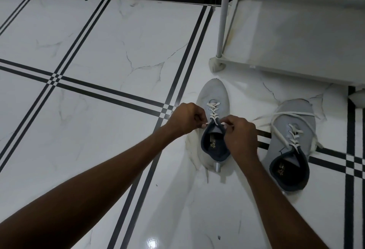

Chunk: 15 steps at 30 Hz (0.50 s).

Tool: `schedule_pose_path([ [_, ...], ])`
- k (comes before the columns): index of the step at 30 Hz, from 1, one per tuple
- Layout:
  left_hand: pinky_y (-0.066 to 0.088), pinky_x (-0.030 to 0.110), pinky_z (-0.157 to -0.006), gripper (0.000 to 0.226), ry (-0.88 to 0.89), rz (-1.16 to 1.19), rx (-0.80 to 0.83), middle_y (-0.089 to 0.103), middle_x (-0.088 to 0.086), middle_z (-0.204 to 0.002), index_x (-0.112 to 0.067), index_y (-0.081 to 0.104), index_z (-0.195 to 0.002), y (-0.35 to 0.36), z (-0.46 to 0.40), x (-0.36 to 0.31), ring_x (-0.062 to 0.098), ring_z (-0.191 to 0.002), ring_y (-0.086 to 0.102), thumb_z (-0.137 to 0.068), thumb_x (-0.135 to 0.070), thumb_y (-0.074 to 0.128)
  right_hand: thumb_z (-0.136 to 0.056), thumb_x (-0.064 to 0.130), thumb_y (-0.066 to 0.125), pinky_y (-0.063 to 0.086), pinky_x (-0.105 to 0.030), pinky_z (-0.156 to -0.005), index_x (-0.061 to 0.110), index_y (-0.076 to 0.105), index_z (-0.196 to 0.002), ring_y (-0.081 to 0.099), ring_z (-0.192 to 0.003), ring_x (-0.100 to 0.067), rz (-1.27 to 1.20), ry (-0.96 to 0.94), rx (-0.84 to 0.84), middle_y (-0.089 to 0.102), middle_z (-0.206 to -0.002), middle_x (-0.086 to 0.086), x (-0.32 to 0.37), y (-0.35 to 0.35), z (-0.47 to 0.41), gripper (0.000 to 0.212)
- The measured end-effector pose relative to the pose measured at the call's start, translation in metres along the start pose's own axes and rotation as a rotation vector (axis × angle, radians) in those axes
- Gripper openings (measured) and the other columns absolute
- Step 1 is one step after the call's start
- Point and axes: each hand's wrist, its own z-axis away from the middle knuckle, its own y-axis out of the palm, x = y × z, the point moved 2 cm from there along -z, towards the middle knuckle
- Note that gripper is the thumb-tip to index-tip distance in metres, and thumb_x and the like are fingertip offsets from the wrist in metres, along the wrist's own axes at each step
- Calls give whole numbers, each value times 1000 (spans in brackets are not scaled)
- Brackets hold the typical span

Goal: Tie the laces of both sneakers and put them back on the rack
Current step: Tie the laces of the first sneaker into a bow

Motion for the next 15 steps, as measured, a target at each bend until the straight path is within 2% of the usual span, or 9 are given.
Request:
schedule_pose_path([
  [2,52,21,-66,11,-6,-22,-6,77,1,-79,-12,76,-81,2,3,1,15,-75,72,-74,-13,84,-86,5,67,40,-26,-63,15,73,-84,66,-77,-25,-4,29,44,72,-80,-4,-7,-2,-8,11],
  [5,57,34,-68,13,12,-105,-32,75,2,-77,-11,71,-75,3,11,15,19,-73,71,-77,2,73,-79,-2,70,41,-28,-59,16,67,-70,63,-69,-23,-74,60,2,69,-71,-4,-22,-4,-14,20],
  [8,41,20,-62,19,14,-236,-34,70,0,-81,-12,68,-76,10,25,17,15,-73,66,-79,6,64,-75,-11,66,43,-29,-55,15,66,-69,63,-68,-23,-54,38,-11,68,-68,-4,-27,3,-15,26],
  [10,33,14,-57,17,37,-331,-75,67,-1,-84,-13,67,-81,8,32,19,12,-71,58,-84,3,62,-77,-10,66,36,-24,-51,14,68,-71,63,-67,-22,-48,32,-13,66,-67,-2,-28,2,-14,24],
  [11,38,15,-57,13,46,-372,-136,67,0,-86,-13,68,-84,3,36,21,11,-71,56,-87,-1,63,-79,-7,66,38,-24,-53,13,71,-76,65,-71,-25,-43,13,-14,69,-71,-5,-26,0,-12,21],
  [13,47,25,-62,3,-20,-422,-290,67,1,-88,-13,68,-90,-11,37,30,14,-75,60,-91,-16,67,-83,-3,65,50,-28,-67,11,74,-98,69,-86,-32,-41,12,-65,74,-93,-10,-21,-9,-9,22],
  [14,45,28,-62,16,-128,-424,-345,66,0,-85,-11,68,-89,-17,37,33,16,-75,61,-92,-27,66,-85,1,64,49,-31,-73,11,72,-105,68,-93,-34,-47,55,-123,74,-101,-11,-18,-15,-8,24],
  [15,44,28,-61,34,-268,-364,-332,66,0,-77,-9,67,-83,-19,35,36,17,-70,62,-94,-40,61,-87,8,63,47,-31,-74,10,71,-104,67,-95,-35,-68,130,-190,73,-102,-12,-21,-17,-8,19],
])
